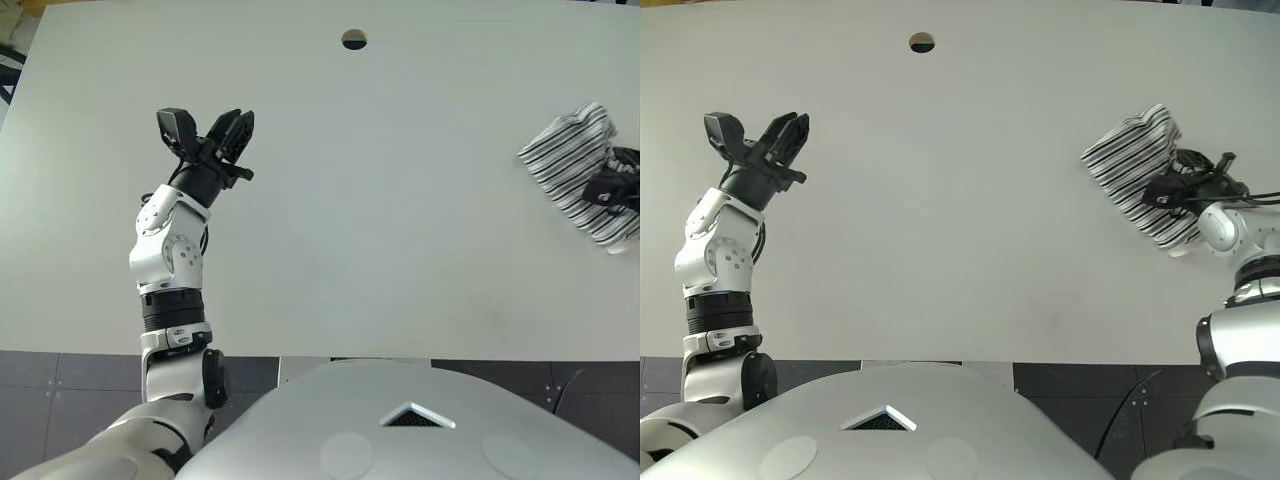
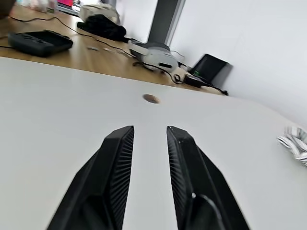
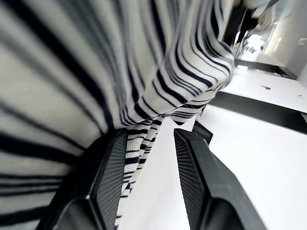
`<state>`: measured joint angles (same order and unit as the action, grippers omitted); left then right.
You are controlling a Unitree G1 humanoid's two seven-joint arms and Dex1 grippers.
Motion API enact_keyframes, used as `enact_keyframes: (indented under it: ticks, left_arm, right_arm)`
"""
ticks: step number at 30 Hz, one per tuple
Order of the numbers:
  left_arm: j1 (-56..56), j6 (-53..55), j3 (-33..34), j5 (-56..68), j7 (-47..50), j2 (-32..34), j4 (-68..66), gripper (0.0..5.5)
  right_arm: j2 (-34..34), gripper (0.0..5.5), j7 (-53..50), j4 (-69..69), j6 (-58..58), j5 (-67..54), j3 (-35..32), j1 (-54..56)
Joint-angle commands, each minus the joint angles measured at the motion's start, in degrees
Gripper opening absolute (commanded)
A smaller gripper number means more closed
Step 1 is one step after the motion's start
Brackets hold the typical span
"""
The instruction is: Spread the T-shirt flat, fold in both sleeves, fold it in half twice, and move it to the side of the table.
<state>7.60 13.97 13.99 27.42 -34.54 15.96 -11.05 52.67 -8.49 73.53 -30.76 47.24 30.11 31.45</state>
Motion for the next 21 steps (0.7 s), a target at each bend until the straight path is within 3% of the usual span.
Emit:
enact_keyframes:
  ticks: [1,6,10,13,16,21]
  left_arm:
    - [1.58,-4.47,1.43,-0.12,0.20,-0.90,-2.25,1.27]
    - [-1.00,-16.83,4.93,-1.88,8.08,-5.62,5.20,1.27]
    - [0.35,-24.59,5.67,-9.60,19.72,-8.42,11.13,1.27]
    - [7.62,-27.64,4.14,-19.50,29.75,-8.22,9.49,1.27]
    - [12.01,-35.19,2.49,-25.28,34.57,-9.08,6.30,1.27]
    - [10.99,-43.44,1.80,-25.98,35.43,-9.52,-0.21,1.27]
  right_arm:
    - [-1.05,1.79,-4.07,0.85,0.71,-0.04,0.07,1.19]
    - [6.78,1.79,-18.24,-16.13,0.43,-5.18,-10.89,5.50]
    - [6.08,1.79,-12.07,-41.18,8.05,-10.15,-19.39,2.64]
    - [-5.83,1.79,-7.73,-51.26,12.63,-15.95,-19.19,2.20]
    - [-22.54,1.79,-2.18,-50.92,5.70,-36.68,-22.10,1.65]
    - [-34.52,1.79,11.42,-49.31,1.71,-57.57,-26.69,-1.65]
